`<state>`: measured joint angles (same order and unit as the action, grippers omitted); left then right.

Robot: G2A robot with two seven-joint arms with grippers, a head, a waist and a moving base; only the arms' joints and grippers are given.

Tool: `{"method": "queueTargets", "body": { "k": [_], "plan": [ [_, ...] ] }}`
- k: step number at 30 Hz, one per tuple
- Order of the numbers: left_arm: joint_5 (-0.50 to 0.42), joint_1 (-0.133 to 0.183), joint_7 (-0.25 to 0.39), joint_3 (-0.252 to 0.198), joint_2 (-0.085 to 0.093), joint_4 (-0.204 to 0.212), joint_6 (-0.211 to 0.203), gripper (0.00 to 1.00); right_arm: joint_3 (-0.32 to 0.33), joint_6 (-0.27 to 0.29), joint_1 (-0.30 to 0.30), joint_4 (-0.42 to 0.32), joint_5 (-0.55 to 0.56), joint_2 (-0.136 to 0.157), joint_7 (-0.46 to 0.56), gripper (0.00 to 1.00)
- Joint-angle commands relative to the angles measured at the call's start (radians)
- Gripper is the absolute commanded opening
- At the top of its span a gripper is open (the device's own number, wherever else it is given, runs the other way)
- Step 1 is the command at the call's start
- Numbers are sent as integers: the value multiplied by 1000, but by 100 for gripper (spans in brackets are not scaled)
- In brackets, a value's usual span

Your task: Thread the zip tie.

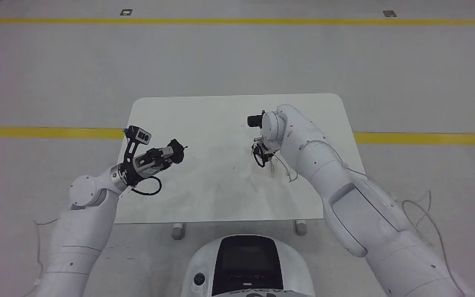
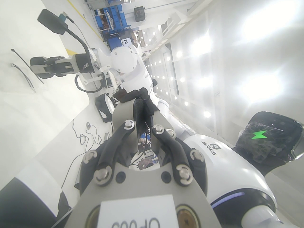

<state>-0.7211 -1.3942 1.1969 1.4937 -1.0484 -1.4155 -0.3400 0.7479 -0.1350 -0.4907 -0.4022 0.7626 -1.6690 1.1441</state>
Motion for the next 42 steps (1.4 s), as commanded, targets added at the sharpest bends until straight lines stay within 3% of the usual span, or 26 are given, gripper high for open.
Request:
{"method": "queueTargets", "body": {
  "k": [1,4,10,14,18,31,37,42],
  "plan": [
    [0,0,0,0,0,0,0,0,0,0,0,0,0,0,0,0],
    [0,0,0,0,0,0,0,0,40,13,-3,-8,-48,13,-55,0],
    [0,0,0,0,0,0,0,0,149,70,-28,-81,-129,73,-85,0],
    [0,0,0,0,0,0,0,0,238,103,-104,-233,-176,126,-48,0],
    [0,0,0,0,0,0,0,0,313,87,-210,-436,-232,163,18,0],
    [0,0,0,0,0,0,0,0,332,89,-230,-457,-265,166,-17,0],
    [0,0,0,0,0,0,0,0,430,79,-334,-619,-284,201,-132,0],
    [0,0,0,0,0,0,0,0,505,79,-489,-844,-289,227,-242,0]
  ]
}}
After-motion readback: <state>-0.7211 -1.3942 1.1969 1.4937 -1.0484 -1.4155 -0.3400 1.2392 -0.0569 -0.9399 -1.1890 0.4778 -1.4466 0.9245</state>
